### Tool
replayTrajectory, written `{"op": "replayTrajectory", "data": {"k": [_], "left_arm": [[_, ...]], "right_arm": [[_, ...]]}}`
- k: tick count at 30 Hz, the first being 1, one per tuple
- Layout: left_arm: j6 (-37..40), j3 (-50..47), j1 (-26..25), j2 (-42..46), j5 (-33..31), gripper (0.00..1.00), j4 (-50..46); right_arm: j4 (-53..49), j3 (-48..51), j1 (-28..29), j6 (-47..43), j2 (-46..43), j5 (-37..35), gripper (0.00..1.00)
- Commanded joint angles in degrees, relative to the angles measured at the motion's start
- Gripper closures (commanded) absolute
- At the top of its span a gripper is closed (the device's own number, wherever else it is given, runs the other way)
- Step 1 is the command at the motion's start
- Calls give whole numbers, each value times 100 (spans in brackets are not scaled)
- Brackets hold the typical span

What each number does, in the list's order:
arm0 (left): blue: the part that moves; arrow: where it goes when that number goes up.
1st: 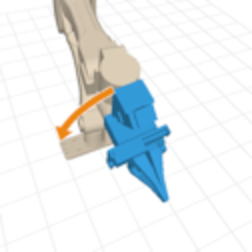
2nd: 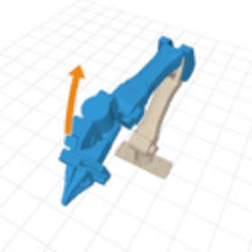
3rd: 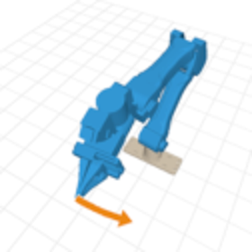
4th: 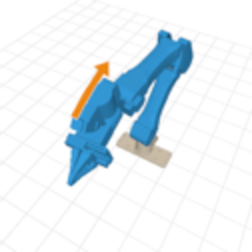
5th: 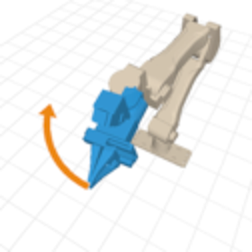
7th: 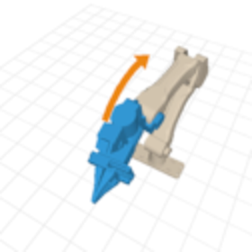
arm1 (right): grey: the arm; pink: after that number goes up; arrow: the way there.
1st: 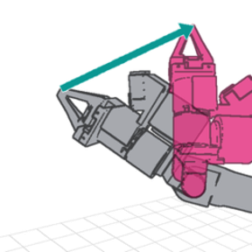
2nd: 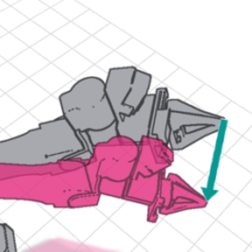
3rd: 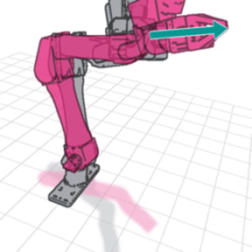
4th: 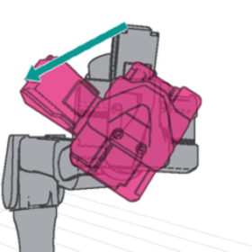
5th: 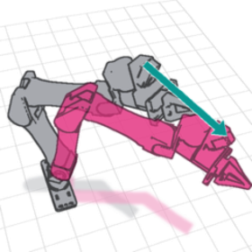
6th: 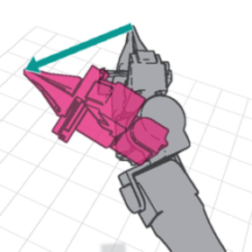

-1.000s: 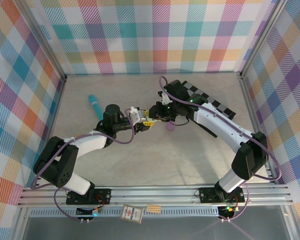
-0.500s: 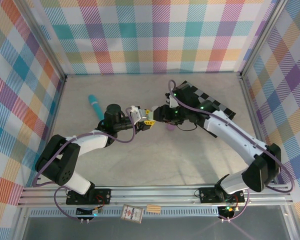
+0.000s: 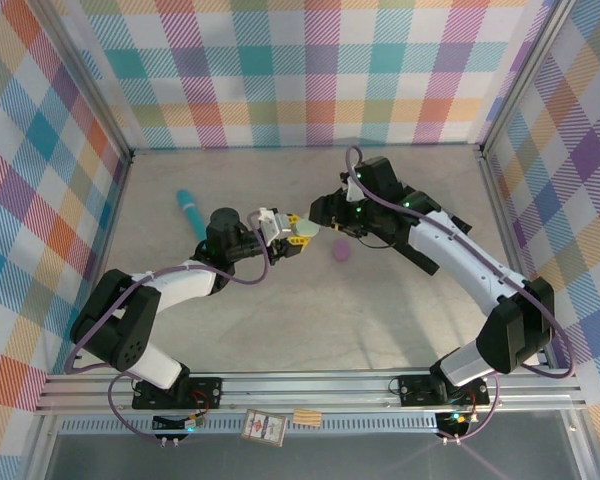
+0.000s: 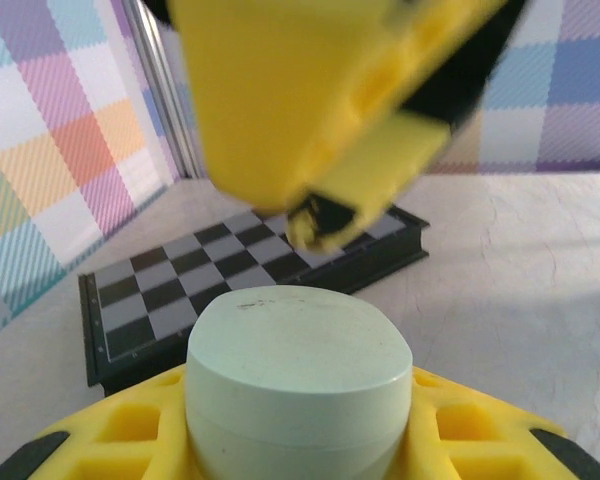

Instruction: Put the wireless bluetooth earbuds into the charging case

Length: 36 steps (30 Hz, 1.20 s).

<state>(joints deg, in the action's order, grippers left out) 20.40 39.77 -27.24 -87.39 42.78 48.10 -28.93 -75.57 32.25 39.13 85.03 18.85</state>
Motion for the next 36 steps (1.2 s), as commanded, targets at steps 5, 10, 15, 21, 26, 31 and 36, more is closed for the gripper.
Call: {"op": "replayTrajectory", "data": {"k": [5,10,15,21,26,31,36], "left_arm": [[-1953,-201,-18,-354,106,66,2686],[-2238,-134,-13,-354,140,66,2840],[-2286,-95,-9,-269,239,66,2829],[-2236,-96,-9,-243,132,66,2750],[-2055,-31,-9,-197,151,65,2440],[-1703,-4,-9,46,210,56,1760],[-1204,-56,-11,408,195,33,789]], "right_arm": [[2322,1170,-180,1252,-352,1461,22],[3652,1589,-201,2226,-302,1993,28],[3712,1649,-202,2451,-231,2057,42],[4654,1811,-202,3191,-13,2382,69],[3958,1608,-202,2712,-198,2180,86],[3480,1563,-204,2261,-373,1898,90],[3211,1493,-201,1963,-384,1694,92]]}}
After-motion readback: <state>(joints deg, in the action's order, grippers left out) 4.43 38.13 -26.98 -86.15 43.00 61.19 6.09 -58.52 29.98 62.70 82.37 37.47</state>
